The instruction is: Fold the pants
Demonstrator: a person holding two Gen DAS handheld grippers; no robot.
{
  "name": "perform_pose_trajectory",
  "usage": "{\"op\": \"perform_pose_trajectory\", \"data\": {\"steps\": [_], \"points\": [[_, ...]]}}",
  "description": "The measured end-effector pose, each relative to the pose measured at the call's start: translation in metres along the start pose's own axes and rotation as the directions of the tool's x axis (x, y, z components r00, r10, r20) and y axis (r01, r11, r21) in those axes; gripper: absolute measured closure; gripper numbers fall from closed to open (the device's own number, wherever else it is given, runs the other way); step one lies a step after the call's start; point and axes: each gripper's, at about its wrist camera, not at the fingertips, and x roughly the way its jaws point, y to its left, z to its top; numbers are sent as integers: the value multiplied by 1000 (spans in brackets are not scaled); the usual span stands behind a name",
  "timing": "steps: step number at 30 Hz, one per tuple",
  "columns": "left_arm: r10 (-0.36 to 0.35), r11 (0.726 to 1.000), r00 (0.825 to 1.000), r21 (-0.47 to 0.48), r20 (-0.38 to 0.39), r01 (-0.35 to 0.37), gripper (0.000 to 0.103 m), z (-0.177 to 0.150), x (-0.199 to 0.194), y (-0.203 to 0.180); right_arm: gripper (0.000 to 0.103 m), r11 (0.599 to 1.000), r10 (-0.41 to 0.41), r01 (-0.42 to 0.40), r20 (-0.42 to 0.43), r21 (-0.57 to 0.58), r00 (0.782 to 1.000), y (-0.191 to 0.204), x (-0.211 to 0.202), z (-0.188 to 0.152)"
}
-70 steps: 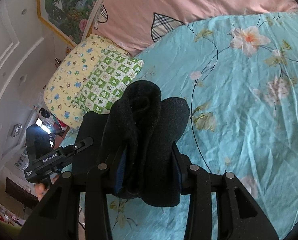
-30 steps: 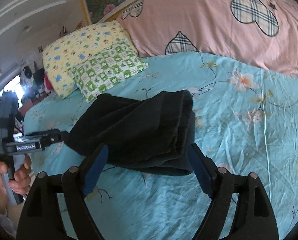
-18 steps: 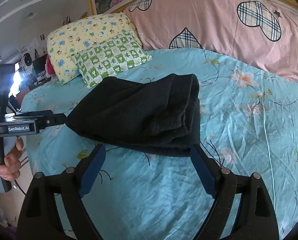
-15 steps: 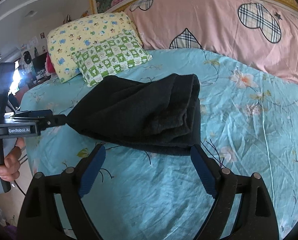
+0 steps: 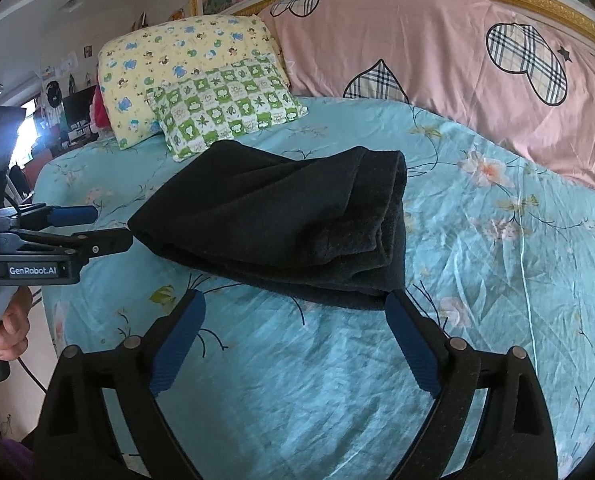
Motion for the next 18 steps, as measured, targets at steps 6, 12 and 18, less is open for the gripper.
{"op": "perform_pose_trajectory", "data": {"steps": [6,12,18], "points": [[-2,1000,1000,9,11,2,19,-1,-1,0,9,1000,-1,1,16,0,1000,2,0,1],[2,1000,1000,26,0,-2,19,-3,3,-2,8,1000,7,-7,5,-11,1000,5,3,2],[-2,999,1000,35,-9,2,19,-3,6,-3,8,1000,10,-10,-4,-14,1000,8,6,3]]}}
